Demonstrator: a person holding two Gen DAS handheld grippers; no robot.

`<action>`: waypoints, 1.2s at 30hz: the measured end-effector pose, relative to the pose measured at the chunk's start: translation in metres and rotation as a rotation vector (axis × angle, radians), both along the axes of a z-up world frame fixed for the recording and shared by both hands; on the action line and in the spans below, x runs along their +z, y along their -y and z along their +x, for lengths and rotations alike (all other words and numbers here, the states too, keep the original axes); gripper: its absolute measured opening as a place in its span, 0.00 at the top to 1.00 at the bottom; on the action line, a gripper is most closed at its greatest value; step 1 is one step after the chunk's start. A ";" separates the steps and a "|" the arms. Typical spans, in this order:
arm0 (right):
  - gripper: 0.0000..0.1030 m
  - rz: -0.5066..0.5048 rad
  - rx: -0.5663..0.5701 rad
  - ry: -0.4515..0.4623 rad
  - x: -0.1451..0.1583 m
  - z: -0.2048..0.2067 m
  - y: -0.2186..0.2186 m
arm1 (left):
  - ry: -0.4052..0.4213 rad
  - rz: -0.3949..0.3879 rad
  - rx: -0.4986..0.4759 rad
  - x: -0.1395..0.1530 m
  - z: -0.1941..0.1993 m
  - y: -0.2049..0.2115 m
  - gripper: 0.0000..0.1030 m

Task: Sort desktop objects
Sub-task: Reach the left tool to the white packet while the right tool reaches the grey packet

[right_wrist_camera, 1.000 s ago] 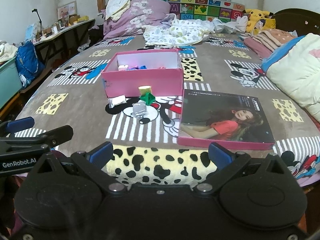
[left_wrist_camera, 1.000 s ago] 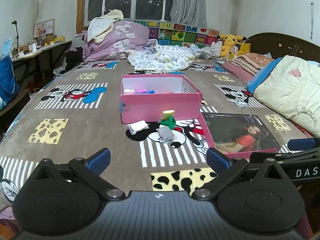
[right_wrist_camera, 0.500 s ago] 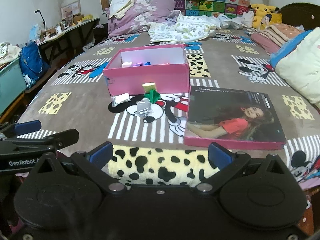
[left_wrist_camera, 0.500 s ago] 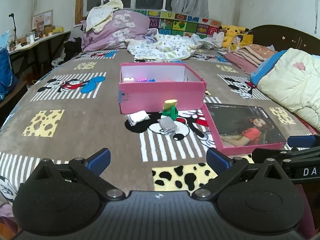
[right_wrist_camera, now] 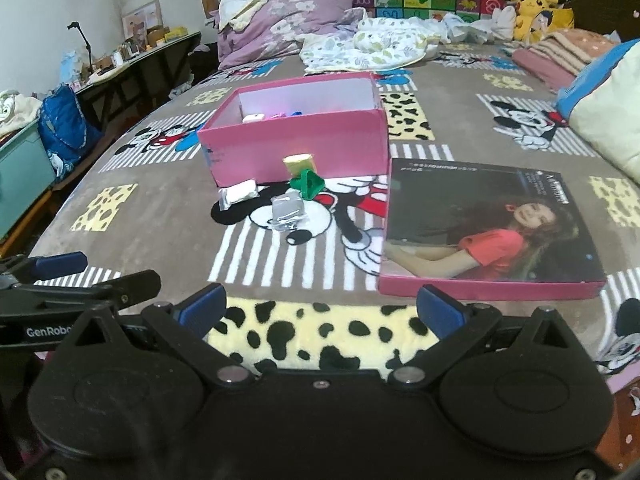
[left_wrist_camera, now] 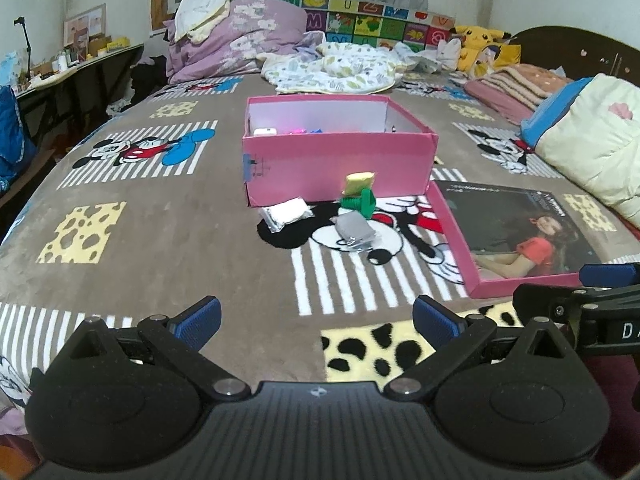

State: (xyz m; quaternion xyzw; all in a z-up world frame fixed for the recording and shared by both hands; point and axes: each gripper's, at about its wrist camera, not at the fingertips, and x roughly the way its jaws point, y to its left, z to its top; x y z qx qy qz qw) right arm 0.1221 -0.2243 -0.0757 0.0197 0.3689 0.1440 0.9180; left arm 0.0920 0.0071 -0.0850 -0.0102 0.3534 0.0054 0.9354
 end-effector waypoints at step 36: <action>0.02 -0.055 0.197 0.125 -0.061 0.142 -0.061 | 0.038 -0.022 0.077 -0.051 0.134 -0.056 0.02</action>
